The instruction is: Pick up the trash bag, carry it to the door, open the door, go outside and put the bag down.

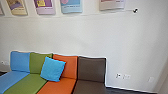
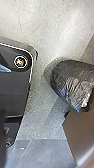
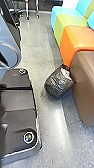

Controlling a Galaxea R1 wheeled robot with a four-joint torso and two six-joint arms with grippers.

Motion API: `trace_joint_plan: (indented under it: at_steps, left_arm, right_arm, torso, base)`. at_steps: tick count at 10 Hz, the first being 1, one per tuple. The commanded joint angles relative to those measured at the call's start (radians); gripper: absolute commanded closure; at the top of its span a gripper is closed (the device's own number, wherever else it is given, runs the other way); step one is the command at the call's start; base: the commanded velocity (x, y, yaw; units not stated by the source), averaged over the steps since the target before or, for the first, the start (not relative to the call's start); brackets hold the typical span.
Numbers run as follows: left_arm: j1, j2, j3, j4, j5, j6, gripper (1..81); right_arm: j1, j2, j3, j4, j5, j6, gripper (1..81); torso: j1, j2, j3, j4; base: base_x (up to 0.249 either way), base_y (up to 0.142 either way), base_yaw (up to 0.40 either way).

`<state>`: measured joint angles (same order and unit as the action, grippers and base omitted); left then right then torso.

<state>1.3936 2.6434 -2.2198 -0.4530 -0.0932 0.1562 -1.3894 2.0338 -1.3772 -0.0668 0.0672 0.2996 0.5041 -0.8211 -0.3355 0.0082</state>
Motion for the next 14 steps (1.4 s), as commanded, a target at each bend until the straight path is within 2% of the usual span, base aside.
trace_joint_plan:
  at_steps: [1, 2, 4, 6, 7, 9, 10, 12, 14]
  left_arm:
    - [-0.061, -0.026, 0.005, -0.009, 0.058, 0.0, 1.0]
    - [-0.061, -0.023, 0.005, -0.009, 0.058, 0.0, 1.0]
    - [-0.066, -0.022, 0.003, -0.01, 0.058, 0.0, 1.0]
    - [-0.106, -0.029, 0.003, -0.042, 0.07, -0.006, 1.0]
    - [-0.138, -0.035, 0.003, -0.062, 0.11, -0.006, 1.0]
    - [-0.19, -0.045, 0.003, -0.092, 0.142, -0.006, 1.0]
    - [-0.204, -0.049, 0.003, -0.104, 0.144, -0.006, 1.0]
    - [-0.234, -0.064, 0.003, -0.128, 0.144, -0.007, 1.0]
    - [-0.277, -0.066, -0.027, -0.151, 0.188, -0.007, 1.0]
  right_arm:
    - [0.106, -0.11, 0.07, 0.012, -0.05, 0.004, 1.0]
    - [0.124, -0.13, 0.081, 0.012, -0.066, 0.012, 1.0]
    - [0.183, -0.151, 0.087, 0.012, -0.144, 0.047, 1.0]
    - [0.23, -0.165, 0.107, 0.013, -0.159, 0.049, 1.0]
    - [0.256, -0.174, 0.12, 0.027, -0.167, 0.05, 1.0]
    - [0.336, -0.203, 0.145, 0.041, -0.257, 0.062, 1.0]
    - [0.371, -0.211, 0.153, 0.041, -0.283, 0.073, 1.0]
    - [0.428, -0.215, 0.162, 0.041, -0.328, 0.093, 1.0]
    - [0.477, -0.228, 0.166, 0.041, -0.372, 0.119, 1.0]
  torso:
    - [0.063, -0.097, -0.091, 0.0]
    - [0.081, -0.125, -0.118, 0.0]
    - [0.128, -0.2, -0.188, 0.0]
    - [0.174, -0.271, -0.255, 0.0]
    - [0.196, -0.306, -0.284, 0.0]
    - [0.244, -0.381, -0.337, 0.0]
    - [0.268, -0.418, -0.286, 0.0]
    - [0.311, -0.483, -0.309, 0.0]
    - [0.357, -0.557, -0.313, 0.0]
  base:
    - [0.0, 0.0, 0.0]
    - [0.0, 0.0, 0.0]
    - [0.0, 0.0, 0.0]
    - [0.0, 0.0, 0.0]
    - [0.0, 0.0, 0.0]
    - [0.0, 0.0, 0.0]
    - [0.0, 0.0, 0.0]
    - [0.0, 0.0, 0.0]
    - [0.0, 0.0, 0.0]
